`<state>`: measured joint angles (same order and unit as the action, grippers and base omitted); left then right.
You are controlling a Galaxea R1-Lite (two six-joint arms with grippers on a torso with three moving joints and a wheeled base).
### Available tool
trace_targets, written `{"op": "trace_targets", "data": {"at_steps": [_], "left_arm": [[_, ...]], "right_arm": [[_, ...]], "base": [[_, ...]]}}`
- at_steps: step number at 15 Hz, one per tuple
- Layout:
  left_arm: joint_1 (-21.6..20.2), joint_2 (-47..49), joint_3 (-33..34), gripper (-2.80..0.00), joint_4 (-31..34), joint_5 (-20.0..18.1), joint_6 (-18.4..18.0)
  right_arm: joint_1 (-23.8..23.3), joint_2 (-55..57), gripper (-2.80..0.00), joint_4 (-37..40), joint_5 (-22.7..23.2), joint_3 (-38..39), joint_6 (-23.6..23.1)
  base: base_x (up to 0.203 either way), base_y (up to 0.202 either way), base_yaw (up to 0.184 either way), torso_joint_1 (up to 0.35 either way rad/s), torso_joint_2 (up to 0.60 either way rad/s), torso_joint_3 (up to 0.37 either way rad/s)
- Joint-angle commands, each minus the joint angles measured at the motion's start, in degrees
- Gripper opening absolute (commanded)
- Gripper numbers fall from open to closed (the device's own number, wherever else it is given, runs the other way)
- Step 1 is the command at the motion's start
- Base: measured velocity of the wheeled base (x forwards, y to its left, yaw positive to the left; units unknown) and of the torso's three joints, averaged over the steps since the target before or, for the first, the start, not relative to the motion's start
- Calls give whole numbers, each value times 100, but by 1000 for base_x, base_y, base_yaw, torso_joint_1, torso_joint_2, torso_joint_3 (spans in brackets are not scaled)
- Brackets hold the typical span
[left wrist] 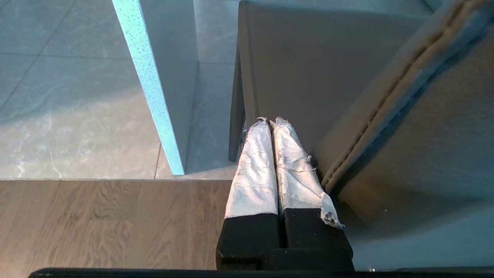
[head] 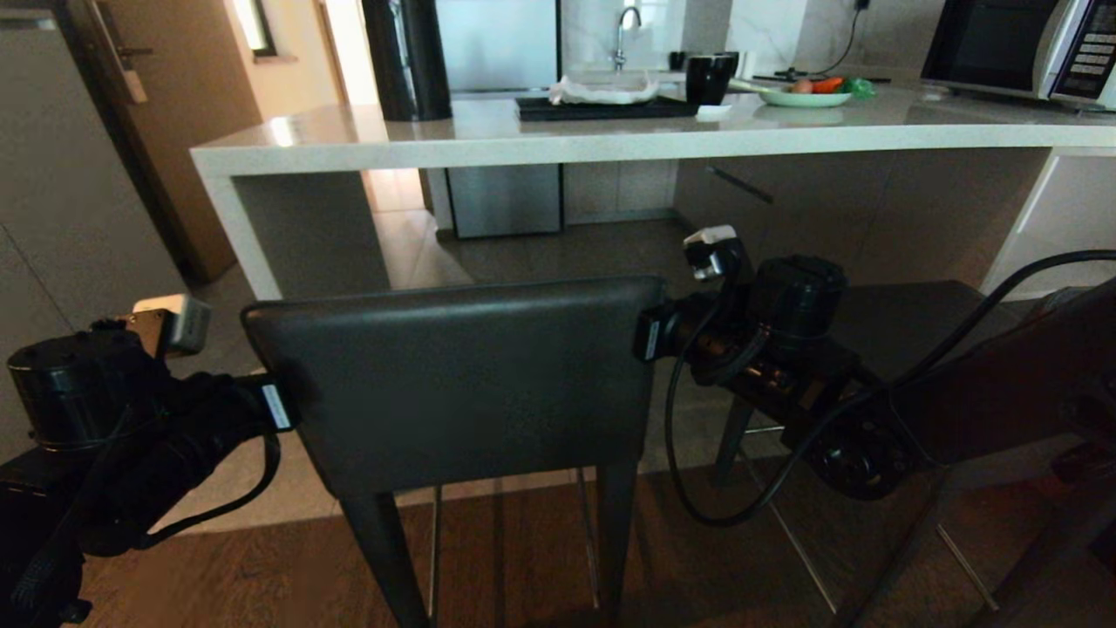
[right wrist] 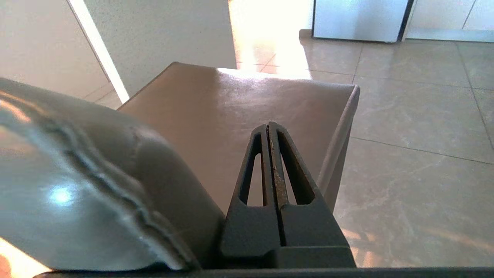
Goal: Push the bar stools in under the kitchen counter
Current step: Push the gray chair back under the dining table
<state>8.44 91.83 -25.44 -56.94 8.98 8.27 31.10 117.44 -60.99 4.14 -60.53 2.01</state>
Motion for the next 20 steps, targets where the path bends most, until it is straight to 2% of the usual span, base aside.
{"op": "trace_targets", "data": {"at_steps": [1, 6, 16, 20], "left_arm": [[-9, 4, -5, -280, -27, 24, 8], [-9, 54, 4, -280, -18, 33, 0], [-26, 151, 109, -280, -27, 33, -18], [0, 151, 83, -280, -27, 33, -34]], "right_arm": [[28, -37, -280, -27, 12, 32, 1], [36, -29, -280, -36, 8, 41, -8], [37, 15, -280, -52, -19, 41, -17], [191, -116, -280, -61, -19, 146, -29]], "base": [[0, 0, 0, 0, 0, 0], [25, 0, -1, -2, 0, 2], [188, 0, 1, 3, 1, 3], [191, 0, 2, 3, 3, 5]]}}
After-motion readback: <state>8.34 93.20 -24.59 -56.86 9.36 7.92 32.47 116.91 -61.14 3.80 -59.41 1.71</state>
